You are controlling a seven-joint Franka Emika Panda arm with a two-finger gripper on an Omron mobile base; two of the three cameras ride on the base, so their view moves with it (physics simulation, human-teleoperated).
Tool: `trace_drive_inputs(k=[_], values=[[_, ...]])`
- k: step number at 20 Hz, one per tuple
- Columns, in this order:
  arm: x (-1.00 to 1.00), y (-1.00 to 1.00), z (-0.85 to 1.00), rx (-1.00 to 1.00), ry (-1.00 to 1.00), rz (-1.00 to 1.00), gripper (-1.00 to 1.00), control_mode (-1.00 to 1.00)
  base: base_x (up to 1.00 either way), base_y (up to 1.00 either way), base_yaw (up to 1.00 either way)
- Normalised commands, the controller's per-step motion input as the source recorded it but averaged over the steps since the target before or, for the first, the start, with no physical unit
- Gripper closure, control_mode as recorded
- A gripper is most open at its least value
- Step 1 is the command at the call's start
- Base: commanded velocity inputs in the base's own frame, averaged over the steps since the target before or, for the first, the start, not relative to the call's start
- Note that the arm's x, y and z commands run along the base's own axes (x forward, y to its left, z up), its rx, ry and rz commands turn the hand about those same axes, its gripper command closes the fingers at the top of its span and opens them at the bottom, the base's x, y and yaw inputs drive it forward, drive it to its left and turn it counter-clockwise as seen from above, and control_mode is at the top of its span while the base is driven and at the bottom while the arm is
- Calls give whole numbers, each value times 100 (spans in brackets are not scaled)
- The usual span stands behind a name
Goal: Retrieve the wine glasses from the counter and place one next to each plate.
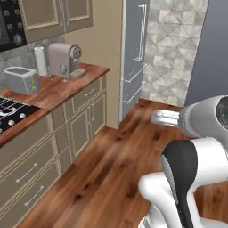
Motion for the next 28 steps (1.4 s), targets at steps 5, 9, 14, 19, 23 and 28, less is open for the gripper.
trace_drive_inputs(k=[5,9,14,19,23,28], values=[[0,0,0,0,0,0,-100,100,100,-28,64],[0,0,0,0,0,0,-100,100,100,-60,57],[0,0,0,0,0,0,-100,100,99,-93,14],[0,0,0,0,0,0,-100,100,100,-18,0],[0,0,0,0,0,0,-100,100,100,7,16],[0,0,0,0,0,0,-100,100,89,-8,26]])
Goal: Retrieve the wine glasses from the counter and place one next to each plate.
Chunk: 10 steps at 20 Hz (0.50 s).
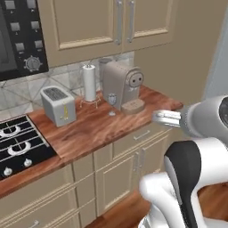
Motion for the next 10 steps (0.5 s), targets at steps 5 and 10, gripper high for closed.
trace_drive_inputs(k=[5,10], values=[[0,0,0,0,0,0,-100,100,97,54,-21],[0,0,0,0,0,0,-100,100,89,23,-14]])
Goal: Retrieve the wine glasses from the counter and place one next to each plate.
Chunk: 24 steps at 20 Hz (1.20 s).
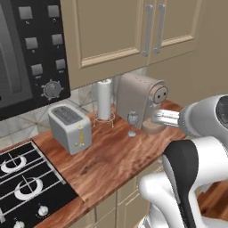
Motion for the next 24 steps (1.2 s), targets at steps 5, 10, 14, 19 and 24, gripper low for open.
trace_drive_inputs(k=[5,10,14,19,24], values=[[0,0,0,0,0,0,-100,100,40,2,4],[0,0,0,0,0,0,-100,100,40,-1,29],[0,0,0,0,0,0,-100,100,34,-22,46],[0,0,0,0,0,0,-100,100,44,-26,22],[0,0,0,0,0,0,-100,100,35,-43,29]])
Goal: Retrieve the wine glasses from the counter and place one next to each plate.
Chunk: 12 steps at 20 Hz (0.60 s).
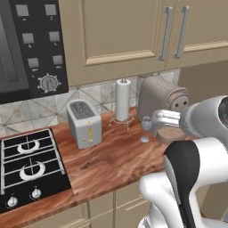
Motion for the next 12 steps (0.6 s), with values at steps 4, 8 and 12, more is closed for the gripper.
trace_drive_inputs(k=[4,8,12], values=[[0,0,0,0,0,0,-100,100,34,-34,9],[0,0,0,0,0,0,-100,100,27,-22,0],[0,0,0,0,0,0,-100,100,22,0,0]])
